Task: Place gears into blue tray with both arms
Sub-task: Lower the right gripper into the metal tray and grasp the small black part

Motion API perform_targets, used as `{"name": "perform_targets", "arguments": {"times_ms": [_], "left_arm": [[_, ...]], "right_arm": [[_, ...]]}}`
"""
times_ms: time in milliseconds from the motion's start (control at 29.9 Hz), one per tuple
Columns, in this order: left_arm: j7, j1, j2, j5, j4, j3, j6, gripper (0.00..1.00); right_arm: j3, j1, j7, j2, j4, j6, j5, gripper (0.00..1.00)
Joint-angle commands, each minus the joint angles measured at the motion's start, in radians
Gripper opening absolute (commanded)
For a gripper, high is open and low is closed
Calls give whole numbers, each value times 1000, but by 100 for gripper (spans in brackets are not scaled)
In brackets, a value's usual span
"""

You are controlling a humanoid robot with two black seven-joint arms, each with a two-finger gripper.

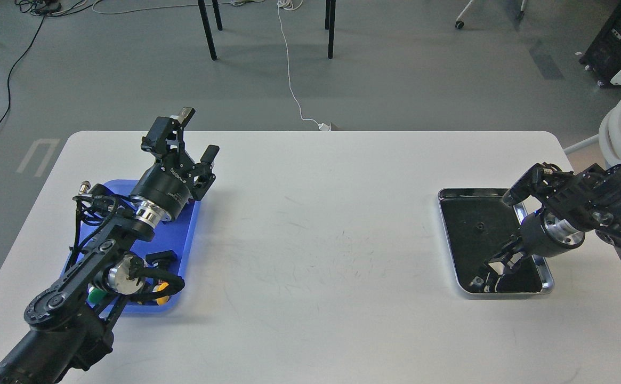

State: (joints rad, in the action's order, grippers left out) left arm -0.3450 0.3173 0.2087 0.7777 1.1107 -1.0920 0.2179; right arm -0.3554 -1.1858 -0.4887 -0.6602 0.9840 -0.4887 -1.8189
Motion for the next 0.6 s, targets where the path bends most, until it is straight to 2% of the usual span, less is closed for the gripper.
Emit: {"name": "perform_targets", "arguments": {"times_ms": [0, 267, 568], "left_arm": [[0, 2, 0, 0, 0, 1, 0, 98], [0, 2, 11, 0, 0, 1, 0, 98], [0, 5, 21, 0, 0, 1, 1, 98]], "right_arm": [[1, 0, 0, 5, -4, 0, 1, 50], [1, 5, 0, 17, -4, 0, 1, 41], [0, 5, 0, 21, -4, 0, 1, 22]]}}
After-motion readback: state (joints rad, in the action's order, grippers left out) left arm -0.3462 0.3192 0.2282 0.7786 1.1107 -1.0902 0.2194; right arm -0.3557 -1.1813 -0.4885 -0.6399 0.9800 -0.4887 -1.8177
